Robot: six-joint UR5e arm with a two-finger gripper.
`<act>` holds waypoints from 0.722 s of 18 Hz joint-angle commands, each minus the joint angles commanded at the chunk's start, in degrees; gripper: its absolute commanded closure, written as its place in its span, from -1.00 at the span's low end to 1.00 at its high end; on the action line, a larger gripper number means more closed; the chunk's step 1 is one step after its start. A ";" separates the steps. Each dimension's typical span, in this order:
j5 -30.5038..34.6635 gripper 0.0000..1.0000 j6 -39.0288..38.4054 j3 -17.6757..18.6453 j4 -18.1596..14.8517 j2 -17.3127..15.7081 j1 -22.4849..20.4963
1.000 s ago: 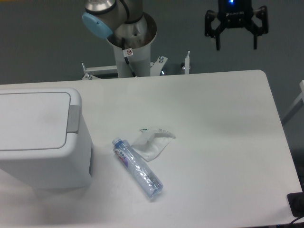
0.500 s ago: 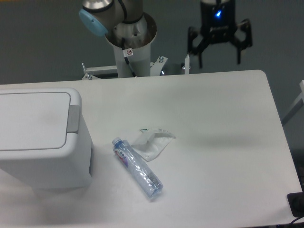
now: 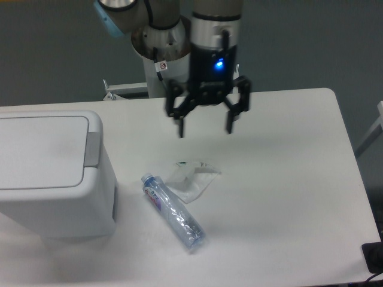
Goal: Open the trash can
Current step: 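Move the open gripper over toward the white trash can lid, then lower the gripper onto the lid edge and push it open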
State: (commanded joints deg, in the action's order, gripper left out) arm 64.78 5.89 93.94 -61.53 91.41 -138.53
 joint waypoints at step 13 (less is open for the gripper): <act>-2.82 -1.00 -3.08 0.99 0.53 1.93 5.81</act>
State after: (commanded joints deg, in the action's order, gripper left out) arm 61.96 2.81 94.92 -61.00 93.34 -132.72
